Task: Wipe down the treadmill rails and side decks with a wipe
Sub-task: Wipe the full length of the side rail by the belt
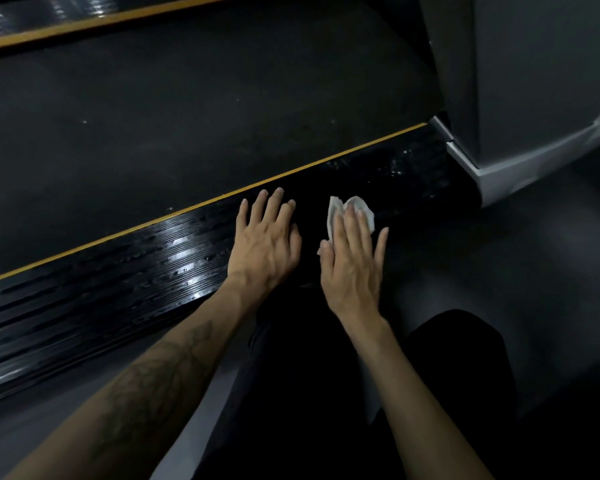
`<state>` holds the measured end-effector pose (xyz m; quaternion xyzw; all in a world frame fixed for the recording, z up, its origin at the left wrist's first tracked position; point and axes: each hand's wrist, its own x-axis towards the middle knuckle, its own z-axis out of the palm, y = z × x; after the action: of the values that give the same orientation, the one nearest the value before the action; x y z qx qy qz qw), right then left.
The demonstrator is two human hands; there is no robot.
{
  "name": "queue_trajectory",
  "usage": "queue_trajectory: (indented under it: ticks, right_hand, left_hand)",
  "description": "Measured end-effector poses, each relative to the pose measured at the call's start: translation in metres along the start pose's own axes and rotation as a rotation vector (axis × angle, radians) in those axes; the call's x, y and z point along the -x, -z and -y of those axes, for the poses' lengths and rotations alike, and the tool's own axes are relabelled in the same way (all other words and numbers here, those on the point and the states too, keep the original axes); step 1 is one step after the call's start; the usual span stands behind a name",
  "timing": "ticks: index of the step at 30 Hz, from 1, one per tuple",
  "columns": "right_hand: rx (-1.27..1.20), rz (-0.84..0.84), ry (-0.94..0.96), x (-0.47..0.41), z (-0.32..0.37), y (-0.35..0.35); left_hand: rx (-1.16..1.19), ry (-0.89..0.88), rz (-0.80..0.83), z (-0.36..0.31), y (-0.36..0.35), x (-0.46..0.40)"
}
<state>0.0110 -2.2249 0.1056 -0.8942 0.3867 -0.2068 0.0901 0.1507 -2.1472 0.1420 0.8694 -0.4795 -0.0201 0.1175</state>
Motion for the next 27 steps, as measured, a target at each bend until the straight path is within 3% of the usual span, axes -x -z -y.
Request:
queue_trajectory:
  ticks: [8, 12, 18, 24, 27]
  right_hand:
    - [0.009, 0.047, 0.13, -0.016, -0.01, 0.001]
    - [0.027, 0.0, 0.024, 0.007, 0.0, -0.001]
    - [-0.023, 0.079, 0.167, -0.012, -0.01, 0.004]
    - [0.02, 0.019, 0.005, 0.002, -0.013, 0.003]
    - [-0.008, 0.055, 0.057, 0.004, -0.006, 0.001]
  left_hand:
    - [-0.045, 0.026, 0.068, -0.01, 0.001, -0.007]
    - [-0.037, 0.05, 0.035, -0.016, -0.002, -0.01]
    - [-0.018, 0.04, -0.031, -0.014, -0.005, -0.009]
    - [-0.011, 0.021, -0.043, -0.016, -0.009, -0.012]
    - [-0.023, 0.021, 0.0, -0.017, -0.01, -0.014]
